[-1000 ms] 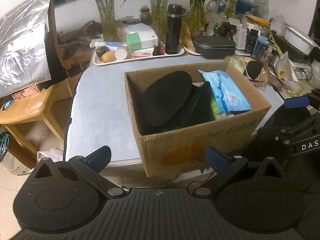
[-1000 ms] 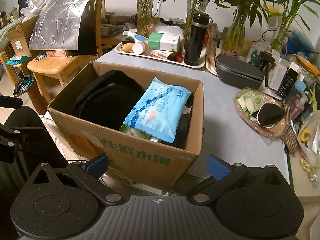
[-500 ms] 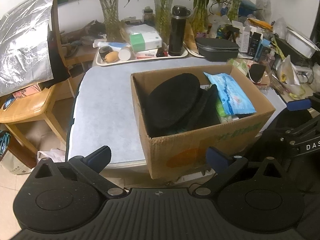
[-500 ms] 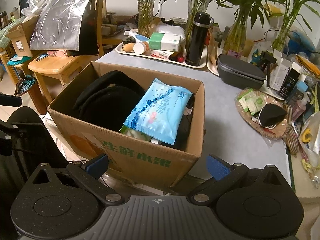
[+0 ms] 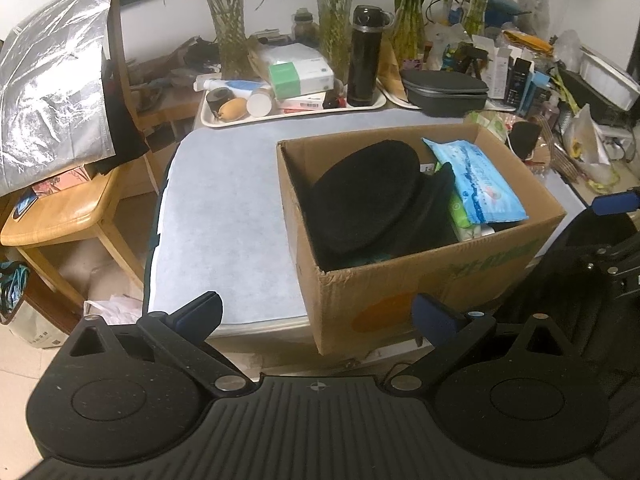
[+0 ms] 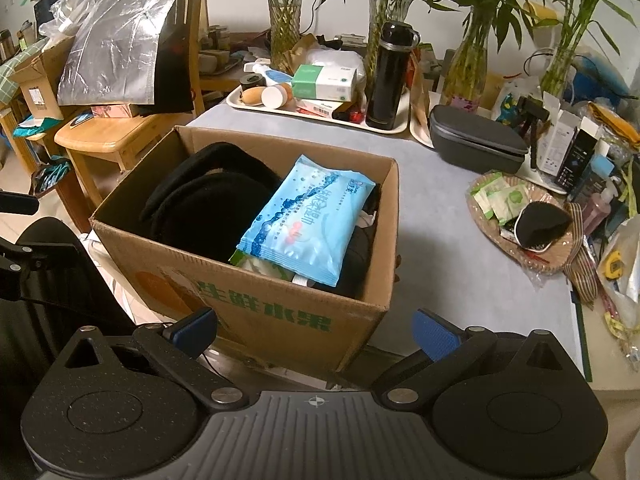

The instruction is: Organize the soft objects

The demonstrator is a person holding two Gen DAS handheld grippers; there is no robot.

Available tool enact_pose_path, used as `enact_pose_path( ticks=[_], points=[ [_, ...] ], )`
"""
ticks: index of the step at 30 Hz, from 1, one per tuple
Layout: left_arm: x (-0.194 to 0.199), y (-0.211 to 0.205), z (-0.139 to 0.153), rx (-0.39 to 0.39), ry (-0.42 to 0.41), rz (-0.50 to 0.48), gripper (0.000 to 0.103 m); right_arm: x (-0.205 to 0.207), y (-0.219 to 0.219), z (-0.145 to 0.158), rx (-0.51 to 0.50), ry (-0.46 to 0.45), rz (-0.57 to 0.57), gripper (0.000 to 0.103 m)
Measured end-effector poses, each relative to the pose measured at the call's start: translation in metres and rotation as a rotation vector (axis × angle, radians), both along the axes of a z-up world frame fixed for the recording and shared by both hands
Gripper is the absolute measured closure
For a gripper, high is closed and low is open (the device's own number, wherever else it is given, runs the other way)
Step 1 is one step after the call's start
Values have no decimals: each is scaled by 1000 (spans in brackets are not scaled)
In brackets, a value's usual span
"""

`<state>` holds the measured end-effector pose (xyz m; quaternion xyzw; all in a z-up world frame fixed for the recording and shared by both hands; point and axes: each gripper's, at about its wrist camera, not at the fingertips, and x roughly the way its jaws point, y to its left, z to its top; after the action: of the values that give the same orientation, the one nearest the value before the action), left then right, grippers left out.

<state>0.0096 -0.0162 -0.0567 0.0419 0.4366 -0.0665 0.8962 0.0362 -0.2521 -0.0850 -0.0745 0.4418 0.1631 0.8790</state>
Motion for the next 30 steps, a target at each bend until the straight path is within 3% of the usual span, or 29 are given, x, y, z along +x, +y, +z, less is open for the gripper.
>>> enact_pose_path(
  ticks=[30],
  points=[
    [3,2,0,1,6,17,0,2,-1,0,5,-4,-4,0]
  ],
)
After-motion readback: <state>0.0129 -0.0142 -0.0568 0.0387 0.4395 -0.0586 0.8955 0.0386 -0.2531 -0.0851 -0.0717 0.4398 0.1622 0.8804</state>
